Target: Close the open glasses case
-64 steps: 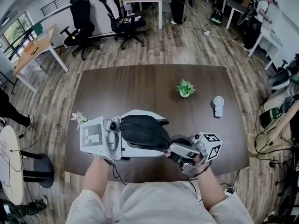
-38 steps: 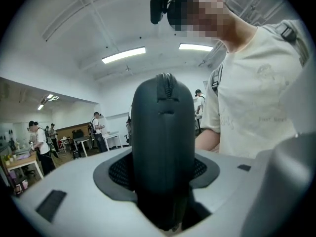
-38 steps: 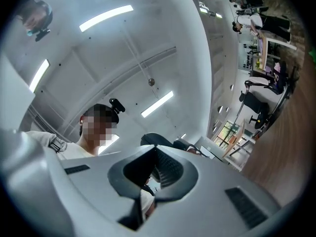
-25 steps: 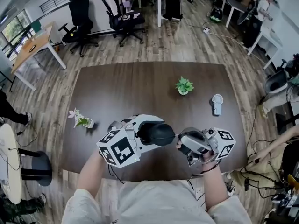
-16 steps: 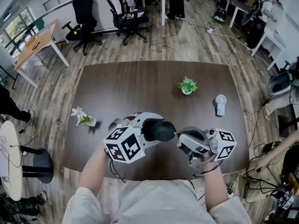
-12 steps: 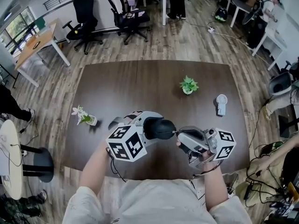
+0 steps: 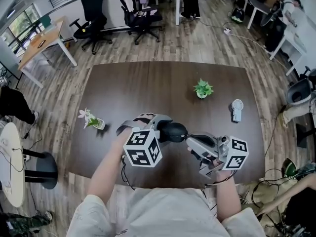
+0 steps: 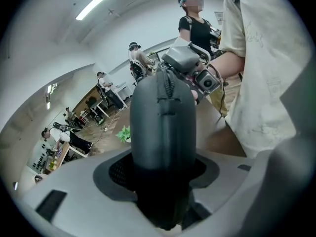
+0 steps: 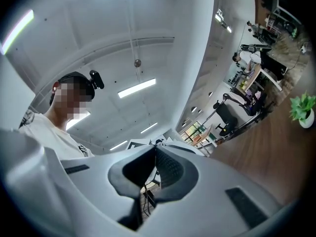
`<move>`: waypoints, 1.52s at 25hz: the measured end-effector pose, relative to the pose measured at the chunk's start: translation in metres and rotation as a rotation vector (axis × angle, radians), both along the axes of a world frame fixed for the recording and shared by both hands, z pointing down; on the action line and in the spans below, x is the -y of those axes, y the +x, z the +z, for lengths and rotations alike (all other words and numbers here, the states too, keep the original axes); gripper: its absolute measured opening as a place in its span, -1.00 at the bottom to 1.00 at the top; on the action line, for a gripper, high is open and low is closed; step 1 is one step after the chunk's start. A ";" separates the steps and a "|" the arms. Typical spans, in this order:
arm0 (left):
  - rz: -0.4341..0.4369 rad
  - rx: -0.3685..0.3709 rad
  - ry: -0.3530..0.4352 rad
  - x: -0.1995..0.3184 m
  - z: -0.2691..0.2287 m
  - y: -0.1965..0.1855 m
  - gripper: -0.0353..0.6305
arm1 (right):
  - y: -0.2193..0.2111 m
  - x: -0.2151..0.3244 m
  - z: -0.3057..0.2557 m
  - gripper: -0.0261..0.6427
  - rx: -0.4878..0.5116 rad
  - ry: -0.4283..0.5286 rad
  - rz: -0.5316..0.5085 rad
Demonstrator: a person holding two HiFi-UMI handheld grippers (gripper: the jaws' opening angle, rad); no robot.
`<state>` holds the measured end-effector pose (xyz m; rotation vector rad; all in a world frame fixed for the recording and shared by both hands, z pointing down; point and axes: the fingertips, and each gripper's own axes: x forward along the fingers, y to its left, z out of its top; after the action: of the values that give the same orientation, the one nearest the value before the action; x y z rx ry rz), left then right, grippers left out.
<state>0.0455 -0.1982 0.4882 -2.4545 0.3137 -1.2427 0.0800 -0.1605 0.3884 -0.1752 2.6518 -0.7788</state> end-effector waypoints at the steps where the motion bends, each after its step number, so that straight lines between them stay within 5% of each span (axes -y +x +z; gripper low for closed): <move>1: -0.006 0.001 0.003 0.001 0.000 0.000 -0.12 | 0.001 0.001 0.001 -0.90 0.007 -0.003 0.008; 11: -0.047 -0.025 0.091 0.007 -0.015 -0.005 -0.10 | 0.015 0.010 0.001 -0.92 0.043 -0.001 0.053; 31: -0.139 0.043 0.072 0.013 0.005 -0.012 -0.12 | -0.016 0.008 0.012 -0.90 -0.080 -0.016 0.060; 38: -0.189 0.026 0.060 0.017 0.017 -0.019 -0.12 | -0.011 0.014 0.012 -0.86 -0.102 0.017 0.141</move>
<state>0.0260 -0.2147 0.5048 -2.4008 0.5786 -1.3189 0.0686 -0.1744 0.4002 -0.4023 2.7048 -0.7195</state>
